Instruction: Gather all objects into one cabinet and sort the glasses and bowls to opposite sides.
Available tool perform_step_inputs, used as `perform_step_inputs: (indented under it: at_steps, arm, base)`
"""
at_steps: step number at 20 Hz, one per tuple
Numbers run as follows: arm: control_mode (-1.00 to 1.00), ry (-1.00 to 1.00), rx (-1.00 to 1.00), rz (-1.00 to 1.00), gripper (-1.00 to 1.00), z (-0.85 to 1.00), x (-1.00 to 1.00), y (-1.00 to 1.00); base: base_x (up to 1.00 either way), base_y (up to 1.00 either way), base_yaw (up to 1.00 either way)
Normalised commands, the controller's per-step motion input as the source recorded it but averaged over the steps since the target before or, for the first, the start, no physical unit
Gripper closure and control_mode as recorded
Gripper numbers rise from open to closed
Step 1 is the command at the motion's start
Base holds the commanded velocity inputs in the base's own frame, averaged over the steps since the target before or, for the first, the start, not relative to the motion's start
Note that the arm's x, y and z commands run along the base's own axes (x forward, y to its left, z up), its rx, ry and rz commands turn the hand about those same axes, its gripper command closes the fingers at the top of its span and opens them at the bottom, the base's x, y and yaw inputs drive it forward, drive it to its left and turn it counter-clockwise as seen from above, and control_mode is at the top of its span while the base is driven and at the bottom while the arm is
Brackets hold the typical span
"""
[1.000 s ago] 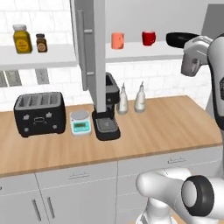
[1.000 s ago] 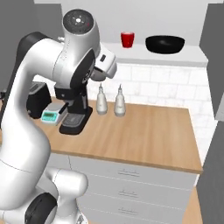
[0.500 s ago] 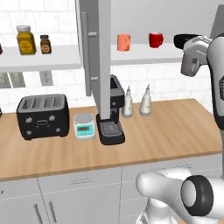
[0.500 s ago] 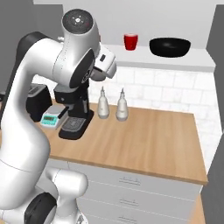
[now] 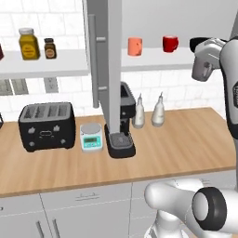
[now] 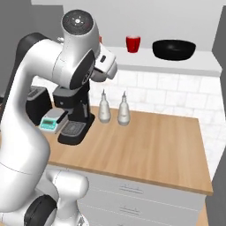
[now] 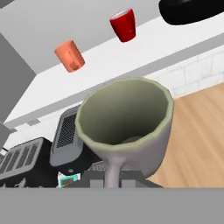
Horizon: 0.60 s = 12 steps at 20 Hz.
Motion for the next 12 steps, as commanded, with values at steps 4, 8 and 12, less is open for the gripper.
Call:
perform_step_inputs:
  at_steps: [4,8,12]
  arm:
    - [1.0,0.0,0.0,0.0,1.0,0.0,0.0,0.0]
    - [1.0,0.0,0.0,0.0,1.0,0.0,0.0,0.0]
    - [1.0,0.0,0.0,0.0,1.0,0.0,0.0,0.0]
  base:
    - [0.23,0.0,0.0]
    - [0.39,-0.03,0.0]
    - [0.25,0.0,0.0]
